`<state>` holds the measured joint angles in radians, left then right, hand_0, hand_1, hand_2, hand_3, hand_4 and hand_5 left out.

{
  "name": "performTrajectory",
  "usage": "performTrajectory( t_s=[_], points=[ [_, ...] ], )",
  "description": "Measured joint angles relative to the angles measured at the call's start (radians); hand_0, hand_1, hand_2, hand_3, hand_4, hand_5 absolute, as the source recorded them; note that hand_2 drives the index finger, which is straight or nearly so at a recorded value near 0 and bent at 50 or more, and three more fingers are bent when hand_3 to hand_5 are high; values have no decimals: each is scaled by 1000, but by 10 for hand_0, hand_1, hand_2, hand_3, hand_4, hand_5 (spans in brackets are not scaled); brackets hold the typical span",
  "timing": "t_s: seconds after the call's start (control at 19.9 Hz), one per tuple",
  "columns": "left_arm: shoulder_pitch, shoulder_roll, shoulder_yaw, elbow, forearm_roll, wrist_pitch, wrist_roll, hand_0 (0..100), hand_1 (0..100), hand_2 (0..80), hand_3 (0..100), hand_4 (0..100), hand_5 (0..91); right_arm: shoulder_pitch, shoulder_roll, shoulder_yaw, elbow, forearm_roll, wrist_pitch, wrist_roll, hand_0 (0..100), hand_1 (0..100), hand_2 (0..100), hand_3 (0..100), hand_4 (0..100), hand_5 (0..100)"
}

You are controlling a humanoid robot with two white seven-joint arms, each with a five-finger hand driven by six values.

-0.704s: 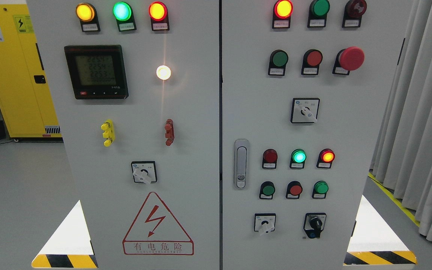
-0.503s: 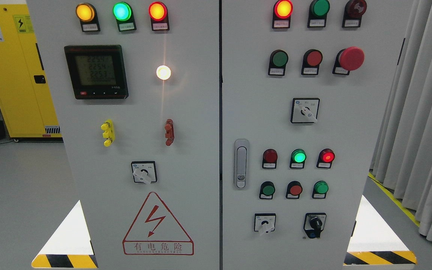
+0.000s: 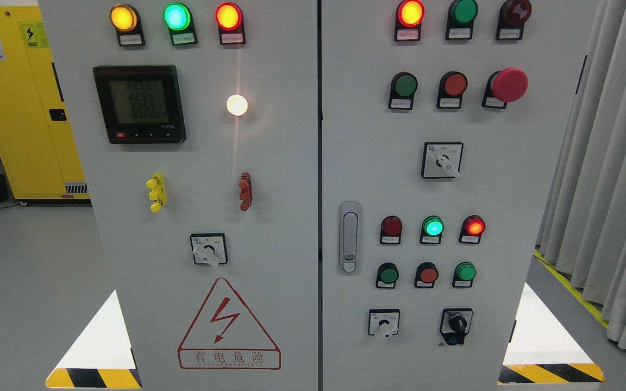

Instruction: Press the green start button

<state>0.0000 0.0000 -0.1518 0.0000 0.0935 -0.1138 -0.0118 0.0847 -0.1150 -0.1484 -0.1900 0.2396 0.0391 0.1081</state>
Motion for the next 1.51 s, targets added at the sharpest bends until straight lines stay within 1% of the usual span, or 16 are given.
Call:
performTrajectory(
  t_s=[0.15,0.25,0.3,0.55,0.75,0.8,0.95,1.06,1.16,1.31,1.36,1.41,1.46,1.51],
  points=[
    [0,0,0,0,0,2,0,120,556,0,0,0,0,39,5,2,-76,2,-8,0,146,285,0,0,0,0],
    [0,0,0,0,0,4,0,120,556,0,0,0,0,58,8,3,-126,2,-35,4,145,293,0,0,0,0],
    [0,0,0,0,0,4,0,120,556,0,0,0,0,65,10,3,-150,3,-58,8,145,299,0,0,0,0],
    [0,0,1,0,0,5,0,120,556,0,0,0,0,88,28,4,-259,7,-216,26,144,311,0,0,0,0],
    [0,-9,1,0,0,0,0,120,556,0,0,0,0,107,54,6,-351,9,-330,33,140,346,0,0,0,0],
    [0,-14,1,0,0,0,0,120,556,0,0,0,0,112,59,6,-374,10,-350,38,140,350,0,0,0,0],
    [0,-27,1,0,0,-1,-1,120,556,0,0,0,0,124,72,5,-449,11,-379,67,140,355,0,9,0,0],
    [0,-36,1,0,0,-1,-1,120,556,0,0,0,0,129,79,4,-497,11,-396,79,142,358,0,31,0,0],
    [0,-46,1,0,0,-1,-1,120,556,0,0,0,0,133,85,4,-540,11,-427,84,146,365,0,48,0,0],
    [0,-60,0,0,0,-1,-1,120,556,0,0,0,0,138,92,4,-601,12,-503,87,148,370,0,60,1,0],
    [0,-63,0,0,-1,-1,-1,120,556,0,0,0,0,139,94,4,-619,12,-529,87,149,370,0,73,16,0],
    [0,-66,0,0,-1,-1,-1,120,556,0,0,0,0,141,96,4,-638,13,-552,88,149,377,0,160,137,18],
    [0,-69,0,0,-1,-1,-1,120,556,0,0,0,0,143,97,4,-657,13,-574,88,147,380,0,161,142,22],
    [0,-72,-1,0,-1,-1,-1,120,556,0,0,0,0,145,99,4,-680,13,-589,88,147,393,0,207,203,71]
  ],
)
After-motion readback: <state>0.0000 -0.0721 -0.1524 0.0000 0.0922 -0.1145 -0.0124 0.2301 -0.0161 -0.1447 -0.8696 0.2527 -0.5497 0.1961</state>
